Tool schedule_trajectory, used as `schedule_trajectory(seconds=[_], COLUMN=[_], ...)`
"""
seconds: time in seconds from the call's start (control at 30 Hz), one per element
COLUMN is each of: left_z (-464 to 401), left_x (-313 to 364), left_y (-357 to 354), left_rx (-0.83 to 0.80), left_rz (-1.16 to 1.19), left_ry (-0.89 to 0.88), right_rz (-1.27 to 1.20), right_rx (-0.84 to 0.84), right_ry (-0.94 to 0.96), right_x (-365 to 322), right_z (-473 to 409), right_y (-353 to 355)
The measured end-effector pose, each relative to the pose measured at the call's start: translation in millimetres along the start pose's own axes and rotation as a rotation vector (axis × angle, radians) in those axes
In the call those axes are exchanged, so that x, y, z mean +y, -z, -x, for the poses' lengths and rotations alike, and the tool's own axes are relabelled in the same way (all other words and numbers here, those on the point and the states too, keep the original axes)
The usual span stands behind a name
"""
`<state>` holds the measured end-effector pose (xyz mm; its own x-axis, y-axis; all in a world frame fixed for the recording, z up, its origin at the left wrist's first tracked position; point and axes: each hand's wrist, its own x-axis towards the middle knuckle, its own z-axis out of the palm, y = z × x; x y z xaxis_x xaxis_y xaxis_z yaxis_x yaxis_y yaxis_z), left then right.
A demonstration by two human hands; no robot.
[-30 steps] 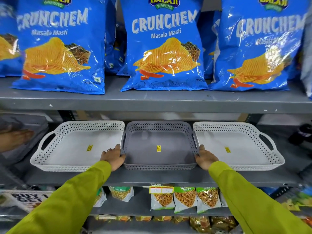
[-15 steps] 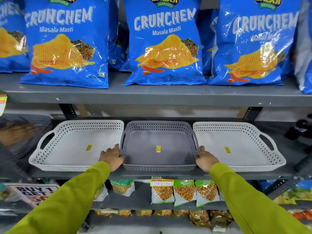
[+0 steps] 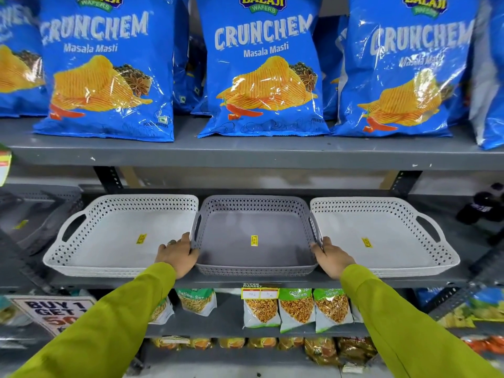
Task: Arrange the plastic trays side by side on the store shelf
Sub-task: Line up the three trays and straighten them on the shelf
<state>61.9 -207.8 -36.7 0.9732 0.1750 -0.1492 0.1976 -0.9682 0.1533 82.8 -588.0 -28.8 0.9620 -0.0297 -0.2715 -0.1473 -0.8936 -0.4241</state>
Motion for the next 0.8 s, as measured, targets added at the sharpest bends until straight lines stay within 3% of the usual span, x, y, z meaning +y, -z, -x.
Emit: schedule_trajectory(seconds=[0.57, 0.8], left_z=[5.3, 3.2], left_x=[1.0, -1.5], left_y=[0.9, 0.4], left_rx=[-0.009, -0.023], left_rz=[-0.003, 0.005], left_ry=[-0.002, -0.010], right_rz=[-0.006, 0.118], right_rx=[0.013, 0.080], right_ry=[-0.039, 0.012], right_x=[-7.0, -2.6], right_z=[1.9, 0.8], right_y=[-2.2, -2.9])
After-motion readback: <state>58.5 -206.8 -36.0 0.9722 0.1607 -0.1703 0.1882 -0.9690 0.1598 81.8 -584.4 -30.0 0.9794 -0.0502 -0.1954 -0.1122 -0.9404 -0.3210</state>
